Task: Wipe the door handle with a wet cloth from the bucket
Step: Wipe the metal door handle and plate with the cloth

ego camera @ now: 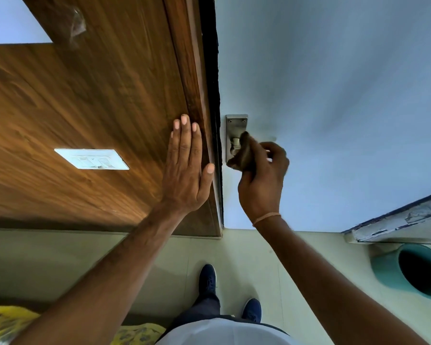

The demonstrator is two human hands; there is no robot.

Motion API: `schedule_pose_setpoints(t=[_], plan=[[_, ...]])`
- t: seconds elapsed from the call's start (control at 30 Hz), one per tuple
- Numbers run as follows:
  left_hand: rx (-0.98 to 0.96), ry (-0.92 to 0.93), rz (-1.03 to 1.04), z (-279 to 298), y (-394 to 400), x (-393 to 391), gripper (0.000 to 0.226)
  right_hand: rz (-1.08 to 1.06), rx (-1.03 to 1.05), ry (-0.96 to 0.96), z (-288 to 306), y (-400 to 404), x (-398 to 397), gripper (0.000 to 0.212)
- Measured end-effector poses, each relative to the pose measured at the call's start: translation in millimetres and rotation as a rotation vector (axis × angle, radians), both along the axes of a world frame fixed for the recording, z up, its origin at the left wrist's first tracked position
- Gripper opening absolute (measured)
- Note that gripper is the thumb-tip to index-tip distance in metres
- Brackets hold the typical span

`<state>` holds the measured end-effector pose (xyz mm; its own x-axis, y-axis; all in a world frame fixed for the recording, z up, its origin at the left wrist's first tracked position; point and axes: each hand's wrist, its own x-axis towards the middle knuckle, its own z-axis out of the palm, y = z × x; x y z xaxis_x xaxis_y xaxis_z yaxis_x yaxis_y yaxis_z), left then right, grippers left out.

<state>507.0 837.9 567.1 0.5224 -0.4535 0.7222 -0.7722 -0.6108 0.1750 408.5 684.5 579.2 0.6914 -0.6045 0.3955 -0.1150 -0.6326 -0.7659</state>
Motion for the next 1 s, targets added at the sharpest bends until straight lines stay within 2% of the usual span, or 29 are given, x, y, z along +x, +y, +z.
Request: schedule_pose_setpoints(t=[0.1, 0.17, 0.27, 0.43, 0.57, 0.67, 0.77, 0.83, 0.93, 1.0], plan=[[0.004, 0.021, -0.004, 3, 2, -3, 0.075, 0.095, -0.572, 0.014, -21, -8, 14, 0.051], [0.015, 0.021, 0.002, 3, 2, -3, 0.074, 0.115, -0.736, -0.021, -35, -20, 21, 0.043], [0.038, -0.01, 0.013, 0, 2, 0, 0.074, 0.145, -0.799, -0.116, -48, -40, 20, 0.037], [0.067, -0.038, 0.026, -9, 0, 5, 0.075, 0.054, -0.665, -0.154, -58, -74, -2, 0.033], [0.06, -0.032, 0.035, -10, 0, 5, 0.076, -0.142, -0.399, -0.041, -66, -92, -39, 0.04], [0.032, -0.011, 0.032, -7, -7, -2, 0.077, -0.19, -0.105, 0.026, -61, -89, -50, 0.042], [0.005, 0.028, 0.002, -6, -17, -15, 0.078, -0.154, 0.346, -0.086, -38, -73, -49, 0.024], [-0.003, 0.056, -0.056, -7, -26, -26, 0.076, -0.126, 0.685, -0.153, -22, -64, -49, 0.023], [-0.019, 0.114, -0.279, -9, -42, -39, 0.07, -0.01, 1.136, -0.245, -2, -64, -56, 0.025], [-0.046, 0.242, -0.43, -7, -59, -44, 0.062, 0.112, 1.366, -0.334, 11, -70, -69, 0.023]])
